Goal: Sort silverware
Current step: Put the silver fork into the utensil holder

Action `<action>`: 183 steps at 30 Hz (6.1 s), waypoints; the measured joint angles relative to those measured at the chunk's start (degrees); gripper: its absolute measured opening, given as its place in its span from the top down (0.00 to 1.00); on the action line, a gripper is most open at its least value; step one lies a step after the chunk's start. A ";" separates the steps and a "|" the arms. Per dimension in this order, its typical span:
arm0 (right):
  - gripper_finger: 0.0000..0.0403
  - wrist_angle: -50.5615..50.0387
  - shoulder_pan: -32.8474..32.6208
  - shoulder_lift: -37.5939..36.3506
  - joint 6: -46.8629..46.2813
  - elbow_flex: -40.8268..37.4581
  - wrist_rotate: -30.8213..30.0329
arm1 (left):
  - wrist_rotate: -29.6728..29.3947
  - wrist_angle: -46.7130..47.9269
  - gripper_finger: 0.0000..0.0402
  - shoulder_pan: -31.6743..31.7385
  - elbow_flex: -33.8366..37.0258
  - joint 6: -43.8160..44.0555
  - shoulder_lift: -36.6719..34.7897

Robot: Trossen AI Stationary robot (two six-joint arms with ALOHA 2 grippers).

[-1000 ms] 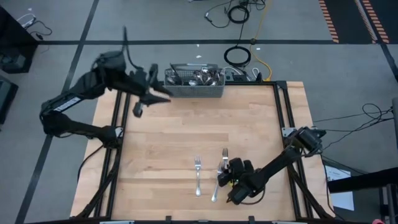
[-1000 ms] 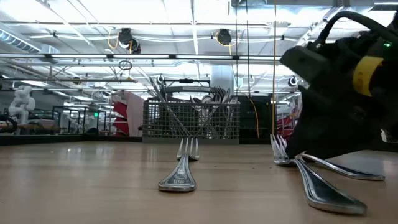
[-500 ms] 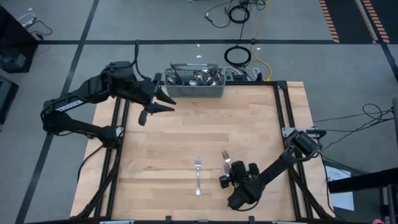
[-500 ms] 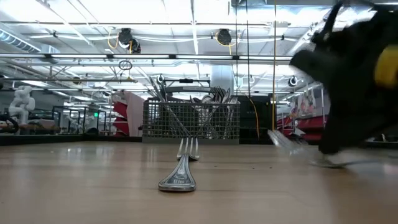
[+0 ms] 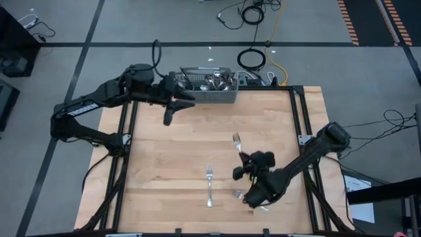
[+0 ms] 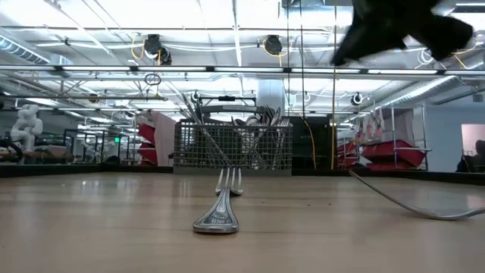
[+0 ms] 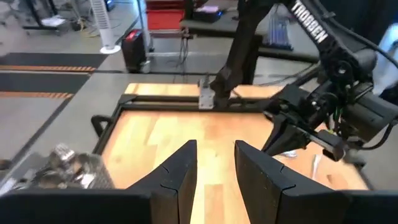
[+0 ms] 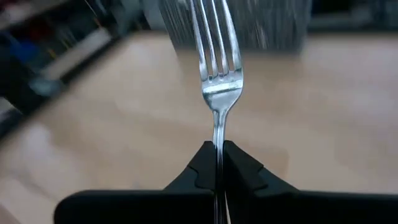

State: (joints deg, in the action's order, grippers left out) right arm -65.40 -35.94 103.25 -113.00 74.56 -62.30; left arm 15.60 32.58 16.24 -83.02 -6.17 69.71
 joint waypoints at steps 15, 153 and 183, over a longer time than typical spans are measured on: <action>0.99 33.07 8.68 -22.77 65.41 0.13 -14.36 | 17.14 -29.32 0.71 2.12 7.74 12.36 12.88; 0.61 13.66 22.22 -33.76 73.31 0.15 14.74 | 11.42 -57.16 0.62 18.21 -3.76 6.84 48.07; 0.64 49.41 -4.87 0.05 47.28 -15.69 27.57 | 23.20 -20.47 0.46 11.24 -7.96 1.09 -1.37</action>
State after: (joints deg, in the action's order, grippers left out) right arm -15.99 -40.81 103.30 -65.72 58.88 -34.73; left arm 38.80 12.11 27.48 -90.98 -5.08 68.33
